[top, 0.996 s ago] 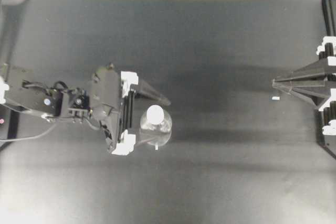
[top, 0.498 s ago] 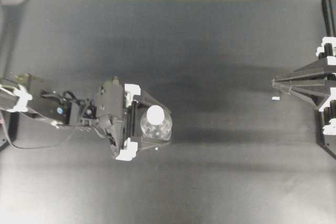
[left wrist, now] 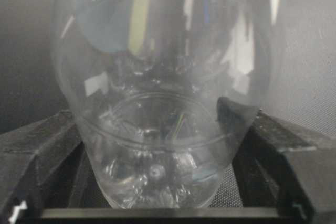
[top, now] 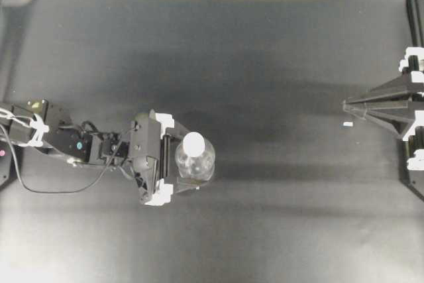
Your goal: Open the bottle cap by holding the bottle with the left arm and twisting the cap with the right arm.
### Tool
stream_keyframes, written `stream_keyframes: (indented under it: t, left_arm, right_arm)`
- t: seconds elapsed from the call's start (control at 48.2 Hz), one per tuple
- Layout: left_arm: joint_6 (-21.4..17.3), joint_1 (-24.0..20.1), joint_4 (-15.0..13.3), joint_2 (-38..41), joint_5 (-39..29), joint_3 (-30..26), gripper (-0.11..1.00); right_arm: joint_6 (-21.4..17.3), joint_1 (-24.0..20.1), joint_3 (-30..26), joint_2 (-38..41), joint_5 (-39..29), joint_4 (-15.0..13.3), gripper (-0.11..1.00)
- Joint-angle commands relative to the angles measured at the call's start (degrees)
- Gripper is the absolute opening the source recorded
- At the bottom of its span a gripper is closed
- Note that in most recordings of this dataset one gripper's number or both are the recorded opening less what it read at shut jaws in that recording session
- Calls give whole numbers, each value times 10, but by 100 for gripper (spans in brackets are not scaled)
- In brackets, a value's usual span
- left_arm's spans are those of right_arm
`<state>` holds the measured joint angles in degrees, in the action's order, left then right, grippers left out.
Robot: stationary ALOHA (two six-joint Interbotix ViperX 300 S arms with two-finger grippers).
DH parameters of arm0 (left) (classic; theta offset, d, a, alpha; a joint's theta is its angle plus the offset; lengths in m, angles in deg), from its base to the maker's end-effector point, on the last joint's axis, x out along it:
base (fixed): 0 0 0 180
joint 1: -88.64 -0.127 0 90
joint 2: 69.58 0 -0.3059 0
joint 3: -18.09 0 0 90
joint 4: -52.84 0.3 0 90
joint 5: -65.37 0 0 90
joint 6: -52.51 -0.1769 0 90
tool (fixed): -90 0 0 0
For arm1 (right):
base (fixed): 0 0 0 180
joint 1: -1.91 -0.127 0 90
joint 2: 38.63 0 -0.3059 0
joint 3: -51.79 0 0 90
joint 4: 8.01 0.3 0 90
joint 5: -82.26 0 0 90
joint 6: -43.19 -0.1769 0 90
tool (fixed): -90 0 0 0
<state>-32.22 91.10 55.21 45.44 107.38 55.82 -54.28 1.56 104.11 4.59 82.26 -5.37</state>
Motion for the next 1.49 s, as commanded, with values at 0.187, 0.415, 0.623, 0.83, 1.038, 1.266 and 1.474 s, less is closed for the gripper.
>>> stream_keyframes:
  t: [0.187, 0.415, 0.623, 0.83, 1.038, 1.266, 1.474]
  left_arm:
    - [-4, 4, 3, -1, 24, -3, 83]
    - [-7, 4, 3, -1, 24, -3, 83]
    - [-7, 4, 3, -1, 24, -4, 83]
    - [-7, 5, 3, -1, 24, -4, 83]
    - [-7, 7, 3, -1, 24, -3, 83]
    - [-4, 9, 3, -2, 25, -3, 83]
    - [0, 11, 3, -2, 24, -4, 83]
  right_arm:
    - [-64, 6, -88, 40, -161, 4, 3]
    - [-101, -4, -162, 118, -266, 4, 12]
    - [-105, -21, -269, 212, -378, 5, 54]
    - [-113, -26, -390, 308, -487, 7, 81]
    - [-133, -26, -512, 426, -573, 36, 80]
    - [-189, -26, -650, 541, -649, 54, 80]
    - [-263, -30, -744, 626, -718, 55, 79]
